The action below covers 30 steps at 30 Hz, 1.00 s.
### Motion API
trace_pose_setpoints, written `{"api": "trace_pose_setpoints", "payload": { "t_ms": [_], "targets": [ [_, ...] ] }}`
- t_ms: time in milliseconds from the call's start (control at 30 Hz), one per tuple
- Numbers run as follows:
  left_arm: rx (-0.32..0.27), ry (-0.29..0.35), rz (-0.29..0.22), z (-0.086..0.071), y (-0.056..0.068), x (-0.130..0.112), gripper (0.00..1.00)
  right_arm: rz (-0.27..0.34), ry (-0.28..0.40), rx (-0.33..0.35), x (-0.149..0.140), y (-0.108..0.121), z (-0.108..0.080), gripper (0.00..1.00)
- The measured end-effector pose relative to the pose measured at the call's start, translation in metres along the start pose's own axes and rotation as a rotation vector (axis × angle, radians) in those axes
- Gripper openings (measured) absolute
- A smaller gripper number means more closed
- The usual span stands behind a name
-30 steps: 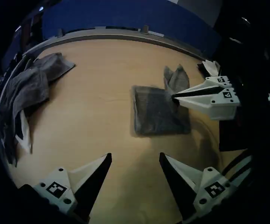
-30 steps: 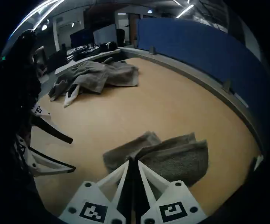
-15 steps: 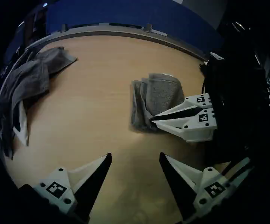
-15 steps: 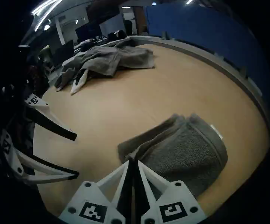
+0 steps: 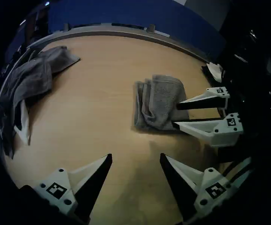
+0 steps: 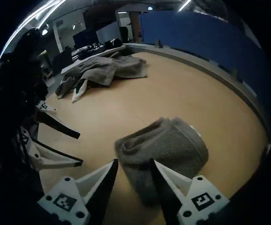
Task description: Fold towel
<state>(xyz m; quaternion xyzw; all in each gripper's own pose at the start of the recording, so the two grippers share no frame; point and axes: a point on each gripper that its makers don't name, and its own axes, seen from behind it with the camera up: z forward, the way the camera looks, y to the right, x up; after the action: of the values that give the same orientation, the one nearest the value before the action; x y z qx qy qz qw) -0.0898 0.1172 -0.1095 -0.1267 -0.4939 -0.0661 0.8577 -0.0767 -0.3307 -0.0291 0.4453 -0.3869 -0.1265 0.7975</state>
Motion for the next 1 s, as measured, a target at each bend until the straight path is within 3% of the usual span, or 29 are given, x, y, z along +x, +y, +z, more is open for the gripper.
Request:
{"api": "trace_pose_setpoints", "payload": {
  "t_ms": [133,200,367,667,1000],
  "targets": [
    [0.003,0.003,-0.003,-0.003,-0.001,0.0,0.94,0.012,0.005,-0.062,-0.012,0.016,-0.018,0.91],
    [0.003,0.006,-0.006,-0.004,-0.001,0.001,0.94,0.025,0.005,-0.096,-0.02,0.024,-0.026,0.93],
    [-0.004,0.009,-0.015,-0.006,0.001,0.002,0.94,0.064,-0.001,-0.141,-0.038,0.034,-0.035,0.94],
    [0.009,0.015,-0.006,-0.005,0.003,0.005,0.94,0.085,-0.012,-0.159,-0.051,0.031,-0.031,0.94],
    [0.043,0.035,-0.013,-0.007,-0.005,0.006,0.94,0.111,-0.051,-0.178,-0.072,0.025,-0.022,0.88]
  ]
}}
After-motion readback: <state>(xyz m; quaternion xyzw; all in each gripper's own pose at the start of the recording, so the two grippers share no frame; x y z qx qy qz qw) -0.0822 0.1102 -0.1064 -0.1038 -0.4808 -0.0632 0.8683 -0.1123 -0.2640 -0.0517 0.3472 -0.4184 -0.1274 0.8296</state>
